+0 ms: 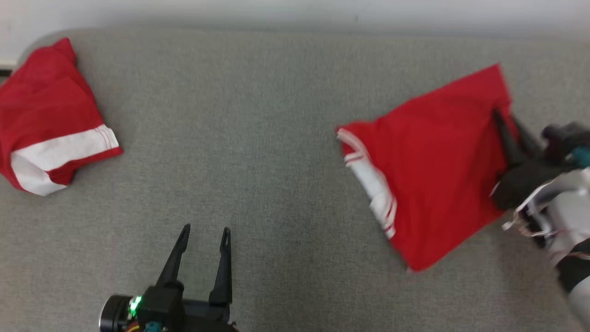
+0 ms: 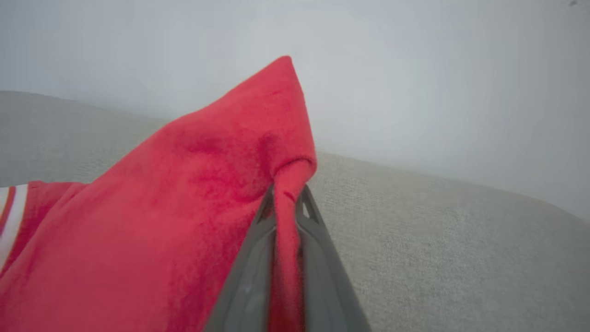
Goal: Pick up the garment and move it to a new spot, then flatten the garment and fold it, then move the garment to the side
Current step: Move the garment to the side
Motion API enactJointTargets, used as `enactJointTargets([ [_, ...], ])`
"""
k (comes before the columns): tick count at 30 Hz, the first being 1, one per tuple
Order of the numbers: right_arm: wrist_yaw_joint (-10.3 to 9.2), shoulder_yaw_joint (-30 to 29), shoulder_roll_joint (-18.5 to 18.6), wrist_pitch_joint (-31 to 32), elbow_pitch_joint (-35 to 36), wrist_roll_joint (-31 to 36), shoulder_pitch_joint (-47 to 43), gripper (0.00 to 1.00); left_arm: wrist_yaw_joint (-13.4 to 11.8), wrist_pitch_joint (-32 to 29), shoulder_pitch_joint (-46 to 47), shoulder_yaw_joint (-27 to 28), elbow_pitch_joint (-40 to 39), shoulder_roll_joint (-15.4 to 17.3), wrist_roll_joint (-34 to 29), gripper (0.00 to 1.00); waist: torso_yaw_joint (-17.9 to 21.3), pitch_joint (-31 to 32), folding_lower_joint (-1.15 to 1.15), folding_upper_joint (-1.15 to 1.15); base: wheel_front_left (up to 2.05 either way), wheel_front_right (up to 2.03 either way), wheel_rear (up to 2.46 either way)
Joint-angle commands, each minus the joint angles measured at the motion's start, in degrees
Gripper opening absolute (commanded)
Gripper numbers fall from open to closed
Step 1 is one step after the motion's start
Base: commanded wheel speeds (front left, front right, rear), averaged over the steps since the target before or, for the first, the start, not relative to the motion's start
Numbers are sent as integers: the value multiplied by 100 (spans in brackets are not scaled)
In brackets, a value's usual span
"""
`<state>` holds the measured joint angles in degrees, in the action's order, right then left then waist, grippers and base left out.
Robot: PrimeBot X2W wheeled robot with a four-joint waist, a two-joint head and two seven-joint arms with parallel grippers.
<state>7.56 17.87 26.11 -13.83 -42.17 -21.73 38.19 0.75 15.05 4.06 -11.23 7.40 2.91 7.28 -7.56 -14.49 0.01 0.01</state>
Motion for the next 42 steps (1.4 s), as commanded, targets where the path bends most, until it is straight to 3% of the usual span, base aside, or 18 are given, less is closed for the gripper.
enactJointTargets([
  [1,-17,45,196,34,-5,-17,196,0,-8,18,162,-48,-78,-4,57,100,14,-475,-1,-1,0,0,0],
  [3,-17,77,683,106,45,-51,569,0,-22,18,361,-130,-241,-3,48,100,44,-808,-1,-1,0,0,0],
  [15,-17,20,2251,463,338,-129,1560,0,90,18,1117,-326,-999,-1,-240,100,505,-1860,-1,-1,0,0,0],
  [31,-17,-349,3453,878,475,174,2068,0,260,18,1389,-262,-1619,2,-539,100,749,-2528,-1,-1,0,0,0],
  [42,-17,-430,3782,1028,441,240,2296,0,258,17,1444,-276,-1803,0,-607,100,795,-2673,-1,-1,0,0,0],
])
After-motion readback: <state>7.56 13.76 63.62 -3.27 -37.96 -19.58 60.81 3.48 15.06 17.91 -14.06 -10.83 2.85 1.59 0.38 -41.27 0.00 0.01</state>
